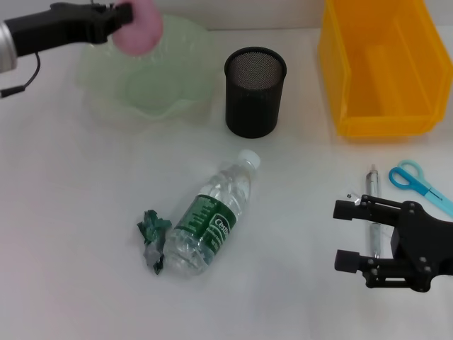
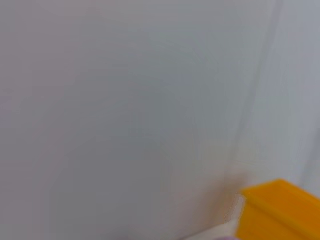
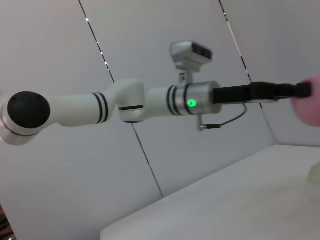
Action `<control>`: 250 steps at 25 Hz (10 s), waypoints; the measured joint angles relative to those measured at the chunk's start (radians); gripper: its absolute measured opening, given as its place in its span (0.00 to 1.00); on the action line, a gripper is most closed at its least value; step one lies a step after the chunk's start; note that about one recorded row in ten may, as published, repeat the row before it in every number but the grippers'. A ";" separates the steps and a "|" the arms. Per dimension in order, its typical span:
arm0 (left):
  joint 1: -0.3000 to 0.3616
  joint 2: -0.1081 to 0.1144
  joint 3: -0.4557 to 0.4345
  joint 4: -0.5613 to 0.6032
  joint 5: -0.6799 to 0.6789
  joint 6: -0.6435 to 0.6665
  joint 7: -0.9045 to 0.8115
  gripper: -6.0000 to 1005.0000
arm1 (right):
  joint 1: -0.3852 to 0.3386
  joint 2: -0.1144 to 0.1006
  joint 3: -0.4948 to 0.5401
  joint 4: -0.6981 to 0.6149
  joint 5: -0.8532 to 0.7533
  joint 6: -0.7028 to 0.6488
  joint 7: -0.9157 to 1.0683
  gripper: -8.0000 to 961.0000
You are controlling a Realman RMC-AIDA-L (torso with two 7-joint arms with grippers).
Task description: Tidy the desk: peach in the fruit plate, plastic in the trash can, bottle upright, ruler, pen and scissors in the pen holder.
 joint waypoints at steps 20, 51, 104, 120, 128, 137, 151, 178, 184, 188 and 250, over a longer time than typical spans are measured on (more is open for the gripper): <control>0.052 0.019 0.049 -0.012 -0.098 0.117 0.072 0.62 | 0.009 0.002 0.114 0.048 0.002 -0.003 -0.012 0.84; 0.242 0.096 0.044 -0.015 0.120 0.567 0.249 0.83 | 0.349 -0.041 -0.151 -0.751 -0.284 -0.094 0.956 0.84; 0.147 0.036 0.068 -0.022 0.360 0.409 0.249 0.83 | 0.443 -0.002 -0.328 -0.523 -0.327 0.084 0.980 0.83; 0.137 0.033 0.103 -0.022 0.360 0.396 0.249 0.83 | 0.377 -0.014 -0.248 -0.524 -0.327 0.024 0.899 0.83; 0.129 0.031 0.105 -0.022 0.360 0.384 0.249 0.83 | 0.169 -0.005 -0.129 -0.405 -0.220 -0.038 0.493 0.83; 0.112 0.020 0.115 -0.016 0.400 0.374 0.251 0.83 | 0.109 -0.056 0.028 -0.087 -0.191 -0.028 0.264 0.83; 0.108 -0.004 0.118 -0.019 0.431 0.340 0.254 0.82 | 0.098 -0.021 0.014 -0.061 -0.210 0.022 0.216 0.83; 0.108 0.003 0.116 -0.022 0.436 0.335 0.150 0.32 | 0.116 -0.028 0.018 -0.056 -0.213 0.045 0.175 0.83; 0.108 0.003 0.115 -0.024 0.437 0.331 0.118 0.32 | 0.118 -0.028 0.020 -0.054 -0.213 0.047 0.159 0.83; 0.111 0.002 0.113 -0.024 0.445 0.328 0.117 0.16 | 0.118 -0.028 0.021 -0.053 -0.213 0.047 0.151 0.82; 0.034 -0.027 0.100 0.053 -0.093 0.504 0.328 0.11 | 0.238 0.032 0.033 0.540 0.346 0.210 -0.066 0.82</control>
